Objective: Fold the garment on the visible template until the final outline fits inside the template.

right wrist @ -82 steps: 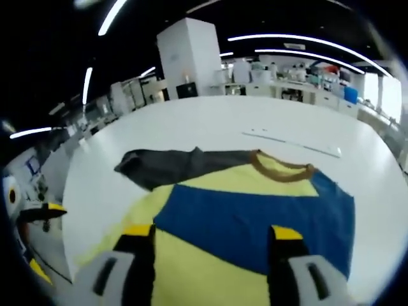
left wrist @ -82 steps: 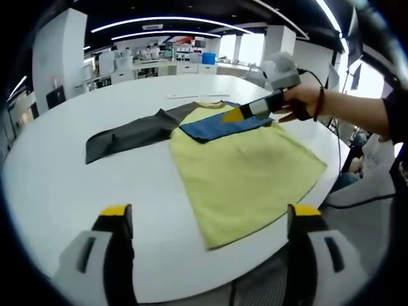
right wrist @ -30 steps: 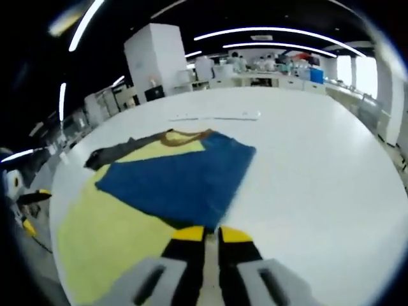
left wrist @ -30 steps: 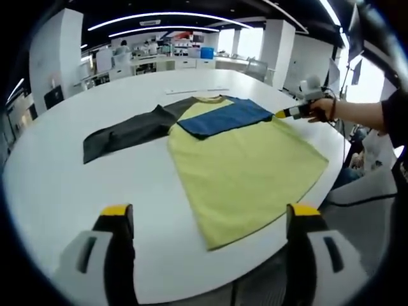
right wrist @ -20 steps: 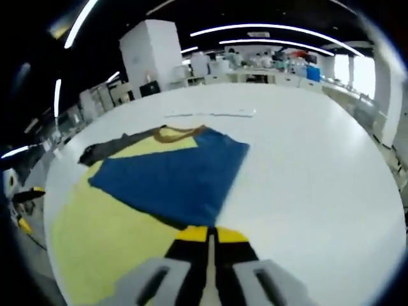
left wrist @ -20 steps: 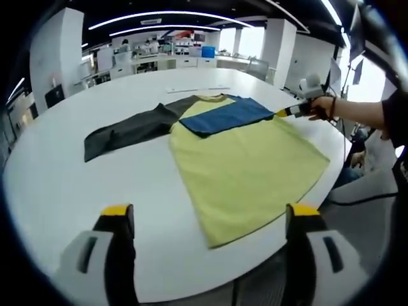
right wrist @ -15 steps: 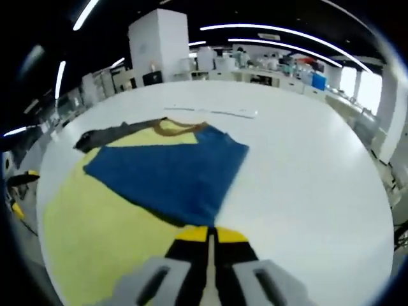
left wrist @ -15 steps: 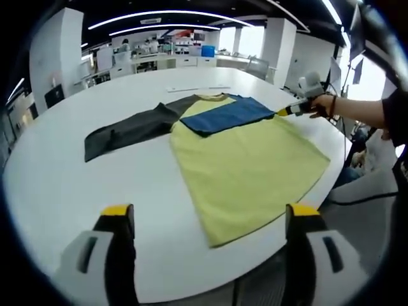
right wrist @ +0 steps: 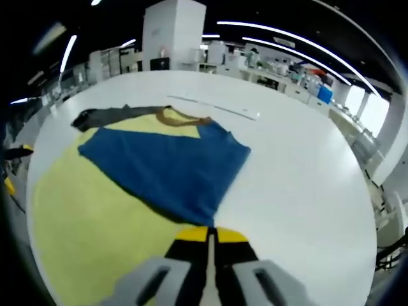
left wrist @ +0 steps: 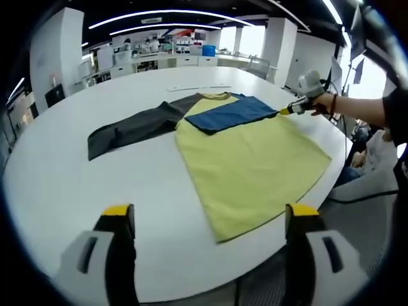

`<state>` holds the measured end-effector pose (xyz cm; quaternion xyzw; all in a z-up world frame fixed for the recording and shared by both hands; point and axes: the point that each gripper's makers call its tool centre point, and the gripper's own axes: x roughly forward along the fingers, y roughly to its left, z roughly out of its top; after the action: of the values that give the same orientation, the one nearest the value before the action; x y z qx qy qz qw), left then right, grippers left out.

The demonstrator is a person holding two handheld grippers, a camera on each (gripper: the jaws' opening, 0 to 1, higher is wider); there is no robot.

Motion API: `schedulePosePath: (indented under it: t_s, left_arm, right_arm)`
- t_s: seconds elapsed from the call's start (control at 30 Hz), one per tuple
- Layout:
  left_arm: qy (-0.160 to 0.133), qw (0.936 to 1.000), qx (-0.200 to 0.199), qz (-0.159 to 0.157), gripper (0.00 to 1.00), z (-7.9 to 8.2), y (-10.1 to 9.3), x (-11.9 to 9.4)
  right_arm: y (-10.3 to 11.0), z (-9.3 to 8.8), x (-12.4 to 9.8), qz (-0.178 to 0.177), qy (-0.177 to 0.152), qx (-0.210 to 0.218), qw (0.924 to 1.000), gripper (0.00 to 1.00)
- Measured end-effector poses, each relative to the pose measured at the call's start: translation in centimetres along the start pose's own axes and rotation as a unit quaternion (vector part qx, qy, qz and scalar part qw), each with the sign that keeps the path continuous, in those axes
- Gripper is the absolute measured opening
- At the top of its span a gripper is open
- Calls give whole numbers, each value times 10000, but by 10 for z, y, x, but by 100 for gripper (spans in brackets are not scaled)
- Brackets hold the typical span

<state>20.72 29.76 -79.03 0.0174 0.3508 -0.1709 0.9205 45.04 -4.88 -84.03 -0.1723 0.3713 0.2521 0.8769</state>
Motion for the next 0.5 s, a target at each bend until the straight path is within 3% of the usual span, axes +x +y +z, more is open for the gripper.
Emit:
schedulePosePath:
  t_s: [0.5]
  left_arm:
    - [-238,9993,-6,284,93,23,27,-3]
  right_arm:
    - [-22,-4,0,-78,73,150,9998,0]
